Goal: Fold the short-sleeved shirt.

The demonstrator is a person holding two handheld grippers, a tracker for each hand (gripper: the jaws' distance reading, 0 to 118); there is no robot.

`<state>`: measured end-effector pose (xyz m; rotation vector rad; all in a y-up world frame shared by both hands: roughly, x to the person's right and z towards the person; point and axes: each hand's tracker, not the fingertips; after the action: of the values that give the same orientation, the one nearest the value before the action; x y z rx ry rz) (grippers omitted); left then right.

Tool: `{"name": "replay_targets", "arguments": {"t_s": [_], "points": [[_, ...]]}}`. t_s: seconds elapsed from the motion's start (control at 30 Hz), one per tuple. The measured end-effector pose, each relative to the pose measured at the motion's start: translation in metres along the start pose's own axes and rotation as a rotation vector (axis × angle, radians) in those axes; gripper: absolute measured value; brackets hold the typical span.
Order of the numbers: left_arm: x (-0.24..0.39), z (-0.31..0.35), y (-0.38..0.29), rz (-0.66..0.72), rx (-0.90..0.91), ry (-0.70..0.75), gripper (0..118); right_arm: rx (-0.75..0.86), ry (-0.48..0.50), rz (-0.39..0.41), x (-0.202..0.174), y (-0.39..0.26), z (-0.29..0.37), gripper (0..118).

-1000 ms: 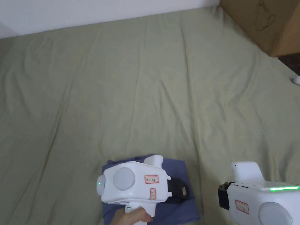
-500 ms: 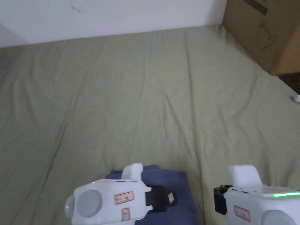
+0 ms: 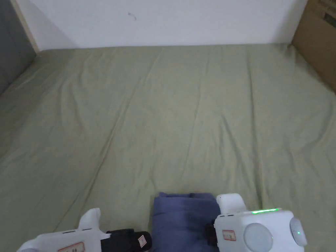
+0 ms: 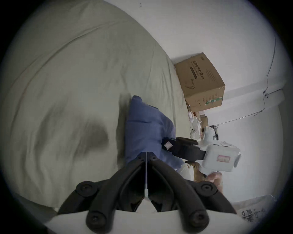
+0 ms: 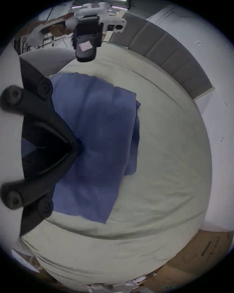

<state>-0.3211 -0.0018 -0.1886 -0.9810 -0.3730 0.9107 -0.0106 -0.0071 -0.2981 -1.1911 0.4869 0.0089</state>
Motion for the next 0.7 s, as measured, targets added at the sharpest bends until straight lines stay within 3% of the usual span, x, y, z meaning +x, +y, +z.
{"name": "replay_targets", "arguments": {"t_s": [0.07, 0.13, 0.17, 0.2, 0.23, 0.47, 0.57, 0.6, 0.63, 0.67, 0.7], "points": [[-0.007, -0.006, 0.002, 0.026, -0.020, -0.060, 23, -0.001, 0.002, 0.001, 0.000, 0.000, 0.001, 0], [-0.011, -0.019, 0.008, 0.049, -0.040, -0.085, 76, 0.003, -0.003, 0.019, -0.001, -0.001, 0.002, 0], [-0.013, -0.025, 0.010, 0.052, -0.047, -0.092, 96, 0.003, -0.007, 0.021, -0.002, -0.001, 0.002, 0], [-0.015, -0.031, 0.013, 0.061, -0.049, -0.101, 111, 0.002, -0.011, 0.021, -0.003, -0.001, 0.001, 0], [-0.017, -0.037, 0.017, 0.071, -0.051, -0.123, 115, 0.001, -0.012, 0.019, -0.003, -0.001, 0.001, 0], [-0.034, -0.099, 0.029, 0.184, -0.146, -0.321, 115, 0.002, 0.009, -0.026, 0.002, -0.001, 0.002, 0], [-0.018, -0.104, 0.024, 0.133, -0.148, -0.271, 110, 0.001, 0.007, -0.037, 0.002, -0.001, 0.005, 0], [-0.017, -0.103, 0.024, 0.073, -0.176, -0.237, 83, -0.003, 0.000, -0.040, 0.000, 0.001, 0.007, 0], [-0.016, -0.102, 0.023, 0.039, -0.184, -0.150, 36, -0.002, -0.009, -0.035, -0.002, 0.002, 0.011, 0], [-0.019, -0.105, 0.021, 0.017, -0.188, -0.062, 24, 0.004, -0.017, -0.024, -0.003, 0.004, 0.014, 0], [-0.024, -0.106, 0.021, 0.050, -0.206, -0.071, 24, 0.011, -0.017, -0.019, -0.005, 0.005, 0.017, 0]]}}
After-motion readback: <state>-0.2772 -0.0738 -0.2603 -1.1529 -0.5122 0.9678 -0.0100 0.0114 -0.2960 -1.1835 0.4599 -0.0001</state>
